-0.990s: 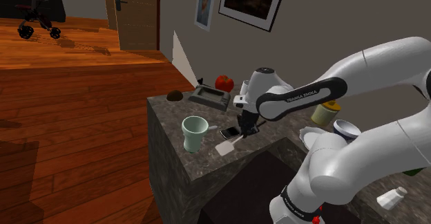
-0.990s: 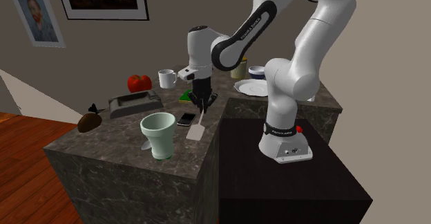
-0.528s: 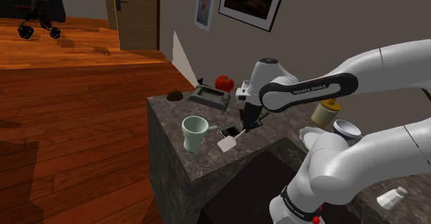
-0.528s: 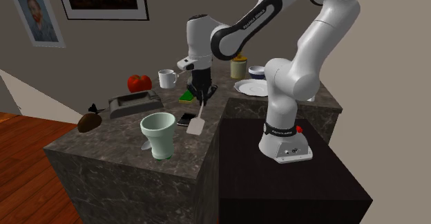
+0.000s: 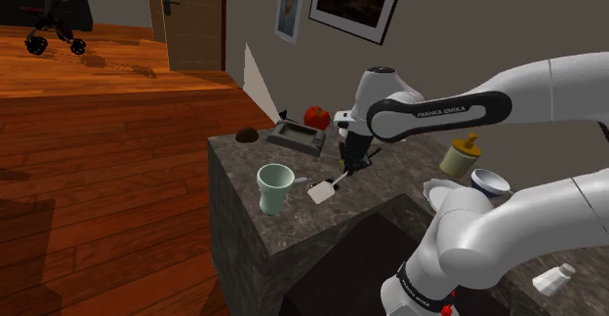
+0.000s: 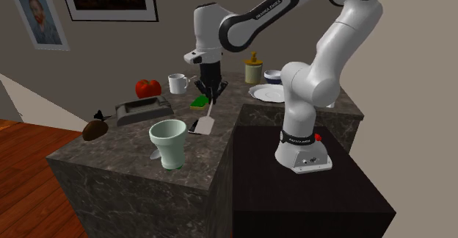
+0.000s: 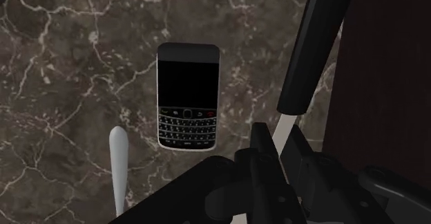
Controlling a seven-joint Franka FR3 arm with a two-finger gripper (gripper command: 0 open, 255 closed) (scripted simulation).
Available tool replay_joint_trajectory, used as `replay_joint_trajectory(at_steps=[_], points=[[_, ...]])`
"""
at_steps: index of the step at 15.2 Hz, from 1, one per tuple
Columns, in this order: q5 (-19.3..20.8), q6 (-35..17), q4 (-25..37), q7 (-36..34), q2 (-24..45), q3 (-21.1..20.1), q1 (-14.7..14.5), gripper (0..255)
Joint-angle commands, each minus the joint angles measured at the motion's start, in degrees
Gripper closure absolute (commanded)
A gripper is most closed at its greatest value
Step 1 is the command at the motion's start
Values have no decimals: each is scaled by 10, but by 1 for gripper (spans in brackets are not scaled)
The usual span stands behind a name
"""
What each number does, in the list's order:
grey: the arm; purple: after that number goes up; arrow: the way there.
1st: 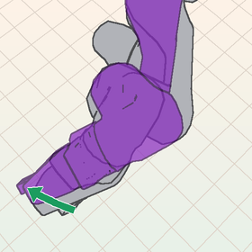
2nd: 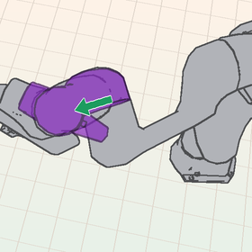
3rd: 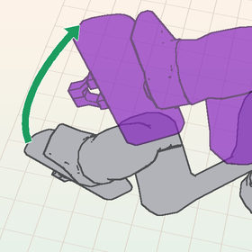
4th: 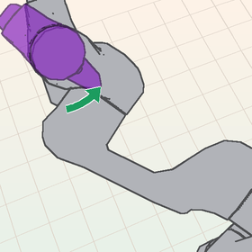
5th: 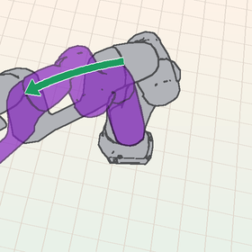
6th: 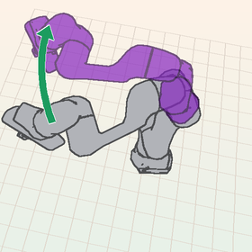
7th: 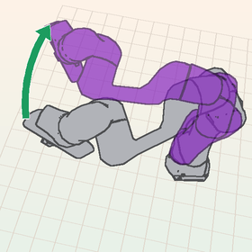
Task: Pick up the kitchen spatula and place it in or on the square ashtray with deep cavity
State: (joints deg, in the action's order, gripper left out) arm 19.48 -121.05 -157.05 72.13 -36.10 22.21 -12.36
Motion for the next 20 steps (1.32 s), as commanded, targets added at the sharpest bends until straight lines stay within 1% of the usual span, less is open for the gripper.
replay_joint_trajectory(at_steps=[1, 6, 9, 12, 16, 20], points=[[-6, -12, 38, 14, 48, 15, -9, 255], [-43, -35, 145, 63, 172, 55, -36, 255], [-78, -39, 213, 99, 245, 77, -49, 255], [-121, -36, 286, 140, 318, 94, -56, 255], [-186, -17, 393, 195, 418, 104, -47, 255], [-246, 17, 512, 241, 518, 101, -19, 255]])
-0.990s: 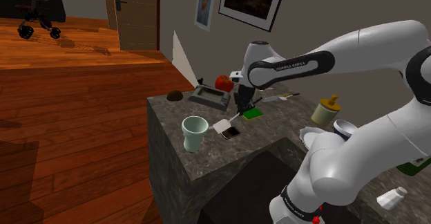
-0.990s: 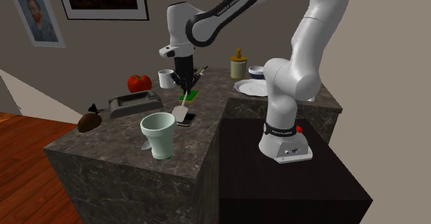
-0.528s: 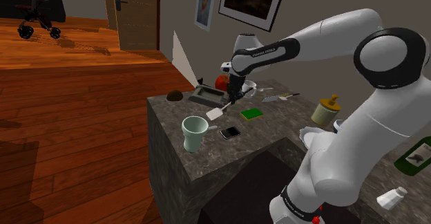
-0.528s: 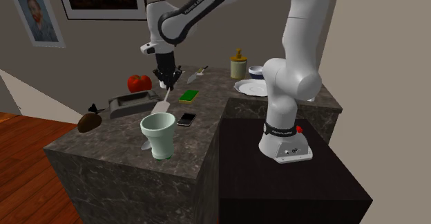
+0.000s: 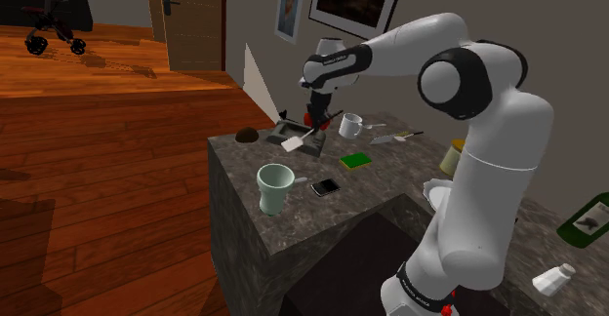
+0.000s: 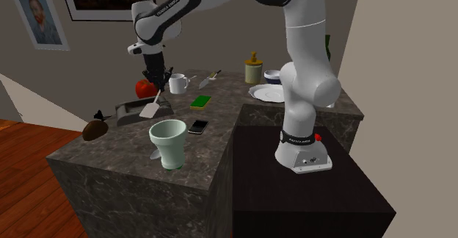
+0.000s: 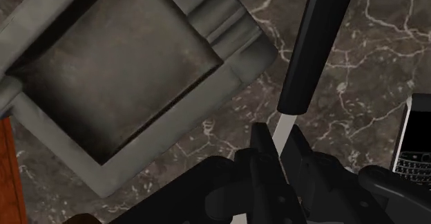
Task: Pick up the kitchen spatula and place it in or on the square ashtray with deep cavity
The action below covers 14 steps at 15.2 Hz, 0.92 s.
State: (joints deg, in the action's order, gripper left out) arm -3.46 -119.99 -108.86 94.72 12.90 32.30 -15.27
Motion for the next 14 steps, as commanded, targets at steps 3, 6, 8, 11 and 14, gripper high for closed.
replay_joint_trajectory(at_steps=[3, 6, 8, 11, 14], points=[[-54, 43, 133, 40, 103, -10, 42, 255], [-86, 88, 251, 55, 181, -22, 80, 255], [-103, 125, 344, 60, 238, -32, 111, 255], [-111, 129, 376, 61, 266, -38, 124, 255], [-113, 109, 360, 62, 271, -40, 122, 255]])
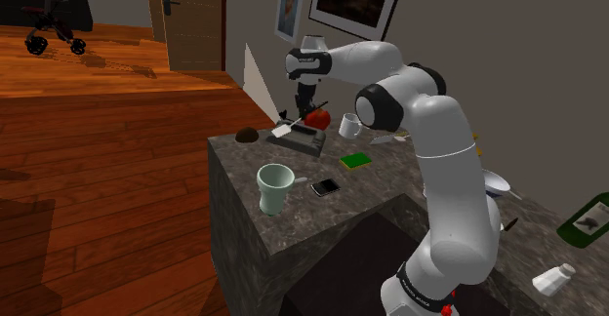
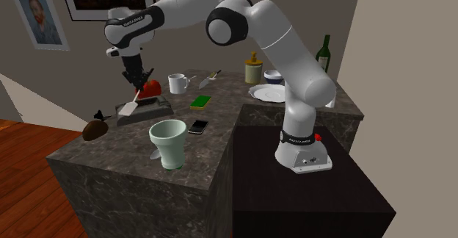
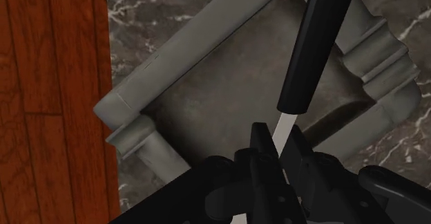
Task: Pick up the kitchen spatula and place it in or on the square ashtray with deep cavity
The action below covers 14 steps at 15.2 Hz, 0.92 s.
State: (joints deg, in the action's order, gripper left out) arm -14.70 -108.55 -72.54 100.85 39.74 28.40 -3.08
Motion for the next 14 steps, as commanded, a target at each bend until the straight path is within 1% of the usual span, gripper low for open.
replay_joint_trajectory(at_steps=[1, 11, 14], points=[[-2, -12, -8, 1, 4, -1, 0, 255], [-13, -71, -44, 6, 30, -10, 0, 255], [-13, -71, -44, 6, 30, -10, 0, 255]])
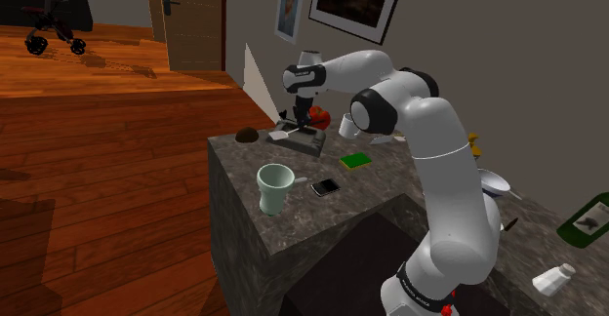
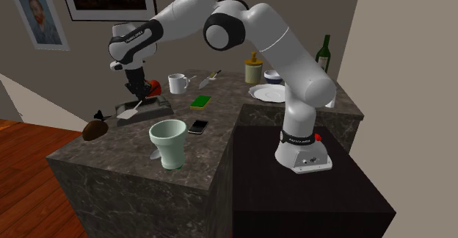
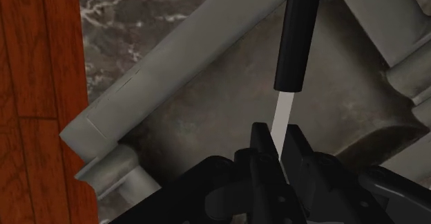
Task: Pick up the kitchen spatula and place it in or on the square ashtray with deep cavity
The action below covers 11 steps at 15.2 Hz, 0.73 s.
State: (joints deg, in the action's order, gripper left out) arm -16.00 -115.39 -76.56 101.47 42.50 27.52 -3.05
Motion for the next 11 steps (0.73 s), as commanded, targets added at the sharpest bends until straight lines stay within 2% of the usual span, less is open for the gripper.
replay_joint_trajectory(at_steps=[1, 5, 6, 11], points=[[0, -3, -4, 0, 2, -1, -1, 255], [-1, -3, -4, 0, 2, -1, -1, 255], [0, -2, -3, 0, 2, -1, -1, 0], [-1, -3, -4, 0, 2, -1, -1, 0]])
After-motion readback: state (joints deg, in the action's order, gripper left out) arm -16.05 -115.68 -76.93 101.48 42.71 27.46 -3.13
